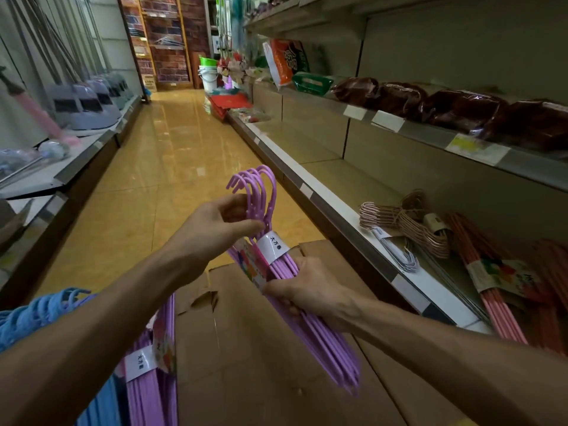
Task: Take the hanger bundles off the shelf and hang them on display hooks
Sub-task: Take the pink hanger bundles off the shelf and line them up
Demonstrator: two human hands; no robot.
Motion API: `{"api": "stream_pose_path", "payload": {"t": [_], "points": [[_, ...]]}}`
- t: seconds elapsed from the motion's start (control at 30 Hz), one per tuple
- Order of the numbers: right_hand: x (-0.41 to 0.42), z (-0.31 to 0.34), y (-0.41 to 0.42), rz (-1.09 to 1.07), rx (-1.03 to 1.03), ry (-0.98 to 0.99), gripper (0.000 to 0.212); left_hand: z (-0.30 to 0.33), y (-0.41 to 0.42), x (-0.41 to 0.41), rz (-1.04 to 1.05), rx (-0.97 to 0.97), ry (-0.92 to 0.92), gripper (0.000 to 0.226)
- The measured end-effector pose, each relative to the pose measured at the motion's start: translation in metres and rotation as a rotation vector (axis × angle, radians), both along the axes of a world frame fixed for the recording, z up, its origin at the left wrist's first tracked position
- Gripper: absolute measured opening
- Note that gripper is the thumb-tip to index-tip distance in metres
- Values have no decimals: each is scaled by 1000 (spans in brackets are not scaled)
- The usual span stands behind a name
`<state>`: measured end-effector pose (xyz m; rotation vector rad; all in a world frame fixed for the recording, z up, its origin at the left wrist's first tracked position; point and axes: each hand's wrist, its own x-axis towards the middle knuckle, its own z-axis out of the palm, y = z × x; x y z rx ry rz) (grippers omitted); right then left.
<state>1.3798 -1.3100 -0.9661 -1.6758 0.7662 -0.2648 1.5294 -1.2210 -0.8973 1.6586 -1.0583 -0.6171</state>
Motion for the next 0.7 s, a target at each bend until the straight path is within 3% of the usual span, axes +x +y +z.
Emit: {"api": "stream_pose_path", "payload": {"t": [0.13,0.3,0.47,0.7], "points": [[1,-3,12,63,-47,27,23,2,-7,-3,28,-57,47,29],[4,-5,30,90,73,-9,26,-6,-14,-8,143,-144,59,28],[2,3,32,198,283,-74,25,-9,-9,3,41,-136,41,20],[-2,5,21,448,735,-129,34,-10,-2,19,-60,-144,94,29]]}}
